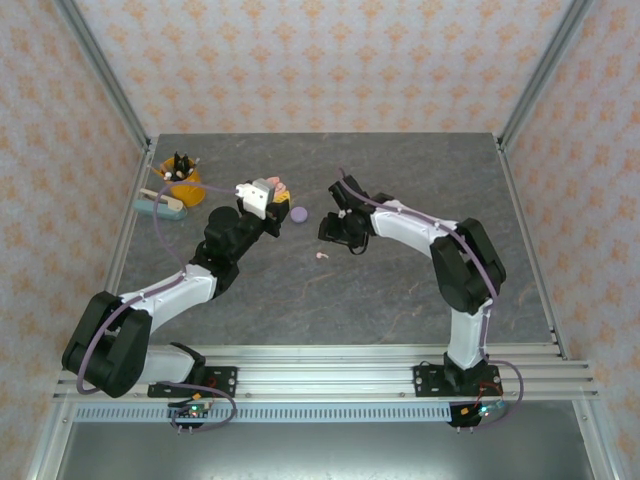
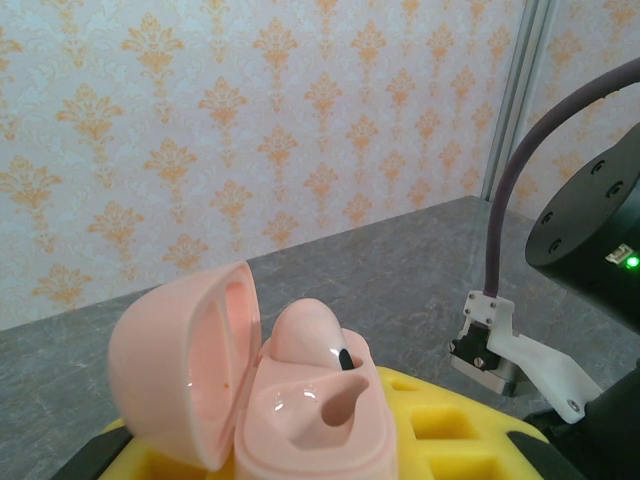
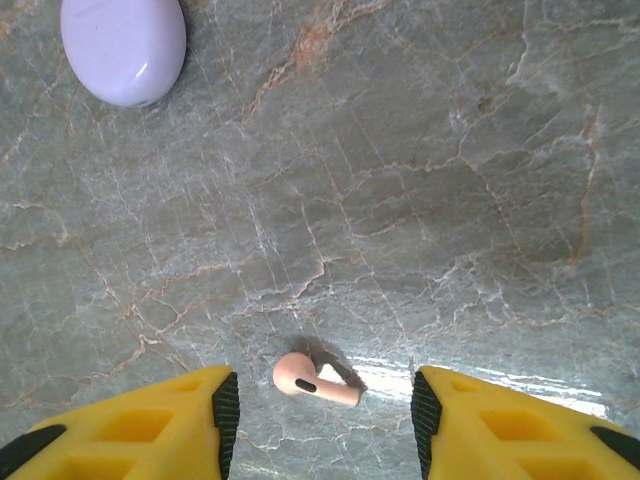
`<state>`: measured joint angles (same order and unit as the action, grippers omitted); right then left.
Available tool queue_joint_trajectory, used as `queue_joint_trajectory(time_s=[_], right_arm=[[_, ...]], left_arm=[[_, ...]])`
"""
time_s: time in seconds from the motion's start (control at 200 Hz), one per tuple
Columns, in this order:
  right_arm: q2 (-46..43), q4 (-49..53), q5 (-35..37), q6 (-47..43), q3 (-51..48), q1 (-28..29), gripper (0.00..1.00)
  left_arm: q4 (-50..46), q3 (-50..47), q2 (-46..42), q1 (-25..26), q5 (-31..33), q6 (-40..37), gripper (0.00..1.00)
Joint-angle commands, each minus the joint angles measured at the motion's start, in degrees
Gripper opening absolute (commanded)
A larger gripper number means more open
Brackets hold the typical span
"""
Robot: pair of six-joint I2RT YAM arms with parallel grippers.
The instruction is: Insert the wireless bluetooth earbuds into the charging case
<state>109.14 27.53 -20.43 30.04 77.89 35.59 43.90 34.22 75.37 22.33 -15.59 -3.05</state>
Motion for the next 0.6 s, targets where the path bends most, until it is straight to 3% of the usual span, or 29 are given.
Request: queue_joint_trajectory(time_s=[0.0, 0.596], right_arm=[[-0.8, 1.6, 2.3, 0.5, -0.9, 1.5, 0.51], [3.1, 4.7, 3.7, 1.9, 2.3, 4.0, 0.5]], left_arm=[[0.9, 0.7, 0.4, -0.6, 0.0, -0.6, 0.0], [-1.0, 1.4, -0.3, -0.6, -0.4, -1.2, 0.0]])
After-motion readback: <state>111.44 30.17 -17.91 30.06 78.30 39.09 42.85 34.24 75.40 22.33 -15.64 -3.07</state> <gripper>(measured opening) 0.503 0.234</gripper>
